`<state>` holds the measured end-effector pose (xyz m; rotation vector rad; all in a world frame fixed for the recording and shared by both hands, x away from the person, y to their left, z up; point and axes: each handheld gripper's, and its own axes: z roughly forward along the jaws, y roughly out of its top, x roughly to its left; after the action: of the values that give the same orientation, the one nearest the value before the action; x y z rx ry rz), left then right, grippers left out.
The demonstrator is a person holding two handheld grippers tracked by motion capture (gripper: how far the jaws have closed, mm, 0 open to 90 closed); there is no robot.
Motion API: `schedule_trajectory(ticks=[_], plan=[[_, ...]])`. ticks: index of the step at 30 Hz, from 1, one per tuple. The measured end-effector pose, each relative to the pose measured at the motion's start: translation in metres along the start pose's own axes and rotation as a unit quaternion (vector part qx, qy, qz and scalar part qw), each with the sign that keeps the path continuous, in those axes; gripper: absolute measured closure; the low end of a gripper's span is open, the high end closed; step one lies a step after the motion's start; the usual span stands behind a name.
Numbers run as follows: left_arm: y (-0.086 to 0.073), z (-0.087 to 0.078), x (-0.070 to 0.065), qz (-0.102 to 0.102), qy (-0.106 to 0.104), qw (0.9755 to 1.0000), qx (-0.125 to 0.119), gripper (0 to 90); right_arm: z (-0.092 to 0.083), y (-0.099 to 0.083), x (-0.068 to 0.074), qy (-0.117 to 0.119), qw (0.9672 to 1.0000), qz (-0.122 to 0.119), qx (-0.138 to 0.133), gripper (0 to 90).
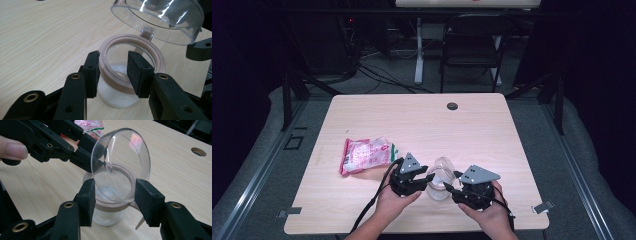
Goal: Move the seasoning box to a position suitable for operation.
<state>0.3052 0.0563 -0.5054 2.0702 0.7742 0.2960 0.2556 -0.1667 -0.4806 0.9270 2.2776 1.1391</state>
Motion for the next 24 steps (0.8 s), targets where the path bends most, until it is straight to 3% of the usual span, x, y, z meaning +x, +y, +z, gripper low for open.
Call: schedule_trajectory(ticks=[5, 12, 24], plan=[[-0.002, 0.003, 0.0, 0.001, 0.0, 1.0, 0.008, 61.4, -0.001, 0.0, -0.001, 0.003, 1.0, 0.001, -0.002, 52.3], [-0.004, 0.004, -0.001, 0.005, -0.006, 1.0, 0.004, 66.2, -0.003, 0.0, -0.002, 0.003, 1.0, 0.005, -0.005, 54.7], [-0.005, 0.004, -0.002, 0.008, -0.002, 1.0, -0.001, 66.6, -0.012, -0.001, -0.009, 0.008, 0.9997, 0.018, -0.014, 59.1]])
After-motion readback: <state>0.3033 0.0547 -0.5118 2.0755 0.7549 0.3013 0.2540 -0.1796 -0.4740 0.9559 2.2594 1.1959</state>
